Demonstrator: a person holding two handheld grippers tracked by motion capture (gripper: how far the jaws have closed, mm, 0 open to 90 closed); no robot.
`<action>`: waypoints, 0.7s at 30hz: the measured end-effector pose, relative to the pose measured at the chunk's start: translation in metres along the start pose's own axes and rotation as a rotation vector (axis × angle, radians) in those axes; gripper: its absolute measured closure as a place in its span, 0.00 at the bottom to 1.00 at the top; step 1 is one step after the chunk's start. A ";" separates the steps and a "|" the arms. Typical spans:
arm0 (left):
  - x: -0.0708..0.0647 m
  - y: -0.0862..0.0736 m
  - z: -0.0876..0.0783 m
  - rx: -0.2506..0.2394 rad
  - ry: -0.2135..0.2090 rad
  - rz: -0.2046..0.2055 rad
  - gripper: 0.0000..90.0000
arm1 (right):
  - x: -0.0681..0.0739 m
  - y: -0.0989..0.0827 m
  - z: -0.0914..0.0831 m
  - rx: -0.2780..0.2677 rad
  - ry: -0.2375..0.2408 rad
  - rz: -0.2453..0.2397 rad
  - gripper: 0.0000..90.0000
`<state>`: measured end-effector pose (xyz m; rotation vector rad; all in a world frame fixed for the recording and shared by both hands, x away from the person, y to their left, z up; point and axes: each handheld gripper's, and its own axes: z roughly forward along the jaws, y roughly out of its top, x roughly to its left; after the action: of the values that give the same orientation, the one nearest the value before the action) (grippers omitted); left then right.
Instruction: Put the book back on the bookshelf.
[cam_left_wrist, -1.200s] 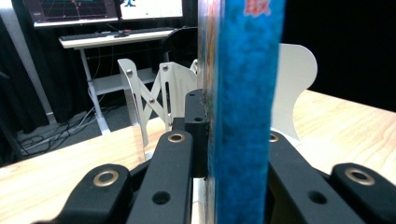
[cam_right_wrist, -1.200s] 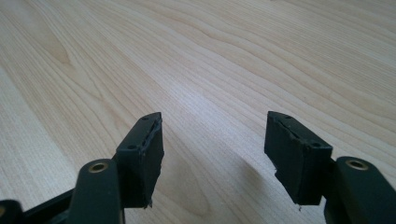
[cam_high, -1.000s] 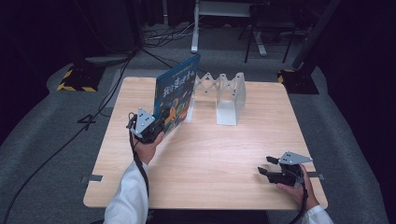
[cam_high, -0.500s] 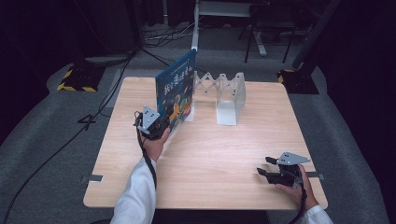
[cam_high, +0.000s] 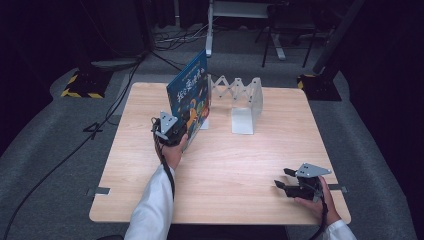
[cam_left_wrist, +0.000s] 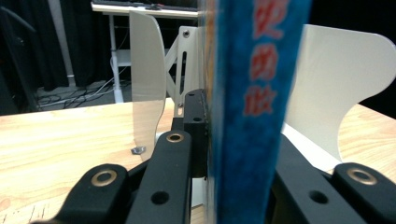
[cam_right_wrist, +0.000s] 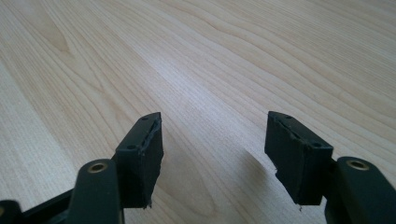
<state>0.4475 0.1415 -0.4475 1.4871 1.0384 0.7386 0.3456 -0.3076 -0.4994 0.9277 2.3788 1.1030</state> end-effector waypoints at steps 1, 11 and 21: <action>0.000 -0.001 0.001 0.005 0.010 0.005 0.91 | 0.000 0.000 0.000 0.000 0.000 -0.001 0.42; 0.001 -0.004 0.014 0.009 0.093 -0.015 0.87 | 0.001 0.000 0.001 0.008 -0.003 -0.011 0.42; -0.002 -0.001 0.020 0.042 0.109 0.040 0.84 | 0.001 0.000 0.001 0.011 0.004 -0.014 0.42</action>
<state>0.4642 0.1308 -0.4515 1.5215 1.1150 0.8387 0.3452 -0.3059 -0.5003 0.9120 2.3930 1.0882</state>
